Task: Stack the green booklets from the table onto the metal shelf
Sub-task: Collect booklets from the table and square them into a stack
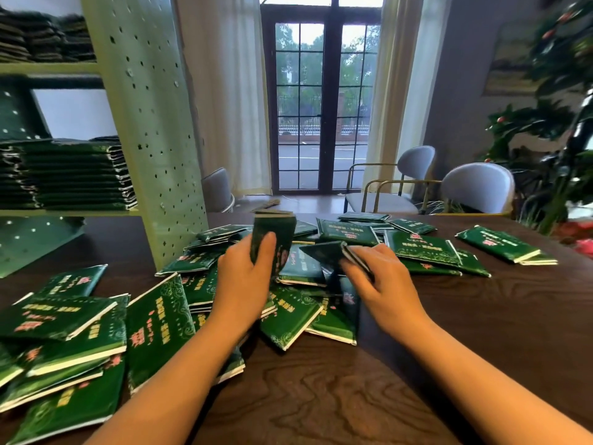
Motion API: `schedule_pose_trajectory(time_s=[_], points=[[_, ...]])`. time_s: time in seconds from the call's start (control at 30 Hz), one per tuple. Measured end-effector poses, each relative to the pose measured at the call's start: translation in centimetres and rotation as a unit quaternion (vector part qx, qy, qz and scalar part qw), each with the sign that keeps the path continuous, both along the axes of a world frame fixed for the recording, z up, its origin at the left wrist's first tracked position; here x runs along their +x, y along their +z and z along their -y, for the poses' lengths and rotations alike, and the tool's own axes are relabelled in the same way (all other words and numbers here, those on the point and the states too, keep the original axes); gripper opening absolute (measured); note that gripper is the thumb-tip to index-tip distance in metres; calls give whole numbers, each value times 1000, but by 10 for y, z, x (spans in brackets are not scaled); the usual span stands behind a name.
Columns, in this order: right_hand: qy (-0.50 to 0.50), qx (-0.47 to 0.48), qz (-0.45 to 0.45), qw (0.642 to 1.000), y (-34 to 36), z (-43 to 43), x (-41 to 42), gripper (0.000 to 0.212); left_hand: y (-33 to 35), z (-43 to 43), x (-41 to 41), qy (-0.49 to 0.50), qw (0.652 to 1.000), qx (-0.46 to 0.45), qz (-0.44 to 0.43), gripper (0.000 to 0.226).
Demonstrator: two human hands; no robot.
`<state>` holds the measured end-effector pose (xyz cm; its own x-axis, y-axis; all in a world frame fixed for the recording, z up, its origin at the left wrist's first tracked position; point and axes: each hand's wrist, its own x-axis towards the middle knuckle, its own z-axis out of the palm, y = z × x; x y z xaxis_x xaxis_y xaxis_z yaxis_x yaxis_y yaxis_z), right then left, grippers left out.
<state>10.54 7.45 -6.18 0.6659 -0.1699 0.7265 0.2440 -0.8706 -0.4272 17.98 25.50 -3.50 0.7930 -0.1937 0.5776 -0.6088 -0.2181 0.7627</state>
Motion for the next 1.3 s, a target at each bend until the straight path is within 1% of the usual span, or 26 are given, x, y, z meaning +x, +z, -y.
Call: schedule_pose_trajectory(time_s=[0.1, 0.13, 0.2, 0.27, 0.3, 0.37, 0.4, 0.43, 0.5, 0.57, 0.63, 0.77, 0.83, 0.93, 1.03, 1.07, 1.1, 1.17, 1.2, 1.23, 1.3], points=[[11, 108, 58, 992, 4, -5, -1, 14, 2, 0, 1, -10, 993, -81, -90, 33], [23, 142, 71, 987, 7, -8, -4, 10, 1, 2, 0, -17, 987, -97, -125, 30], [34, 202, 87, 975, 11, -12, -6, 13, -2, 3, 0, -42, 971, -111, -209, 26], [30, 253, 93, 962, 9, -10, -5, 14, -3, 3, -2, -88, 935, -133, -318, 21], [24, 276, 89, 957, 9, -11, -5, 21, -3, 3, -4, -114, 910, -147, -370, 18], [27, 336, 68, 939, 10, -12, -5, 23, 0, 4, -7, -147, 872, -172, -433, 11], [42, 382, 58, 922, 11, -14, -5, 21, 2, 4, -8, -152, 863, -185, -444, 9], [67, 436, 49, 896, 14, -16, -6, 19, 3, 5, -9, -153, 860, -195, -446, 8], [108, 522, 50, 845, 19, -20, -7, 29, 4, 6, -8, -148, 857, -213, -445, 8], [132, 573, 52, 807, 19, -20, -7, 41, 4, 5, -6, -142, 853, -227, -448, 9], [148, 602, 48, 783, 19, -22, -7, 41, 2, 6, -3, -140, 842, -248, -457, 14], [158, 651, 63, 740, 19, -28, -6, 29, -3, 9, 2, -142, 810, -283, -494, 28], [132, 654, 80, 740, 18, -28, -5, 26, -7, 11, 5, -132, 795, -304, -509, 32], [114, 642, 102, 752, 17, -26, -5, 25, -11, 14, 7, -122, 776, -339, -518, 34], [139, 635, 76, 756, 14, -31, -5, 25, -9, 18, 1, -153, 759, -363, -518, 37], [149, 623, 56, 766, 11, -34, -4, 24, -9, 20, -1, -173, 757, -364, -514, 41], [150, 605, 33, 781, 7, -37, -2, 24, -8, 20, -3, -196, 755, -359, -512, 46], [132, 538, -7, 832, 1, -43, -1, 21, -6, 21, -7, -222, 764, -330, -508, 50], [125, 493, -24, 861, -2, -45, 0, 21, -6, 21, -8, -223, 775, -319, -498, 46], [122, 454, -40, 882, -3, -47, -1, 21, -6, 21, -9, -215, 789, -315, -482, 40], [128, 406, -72, 902, -5, -51, -1, 23, -10, 22, -9, -187, 823, -301, -444, 32]])
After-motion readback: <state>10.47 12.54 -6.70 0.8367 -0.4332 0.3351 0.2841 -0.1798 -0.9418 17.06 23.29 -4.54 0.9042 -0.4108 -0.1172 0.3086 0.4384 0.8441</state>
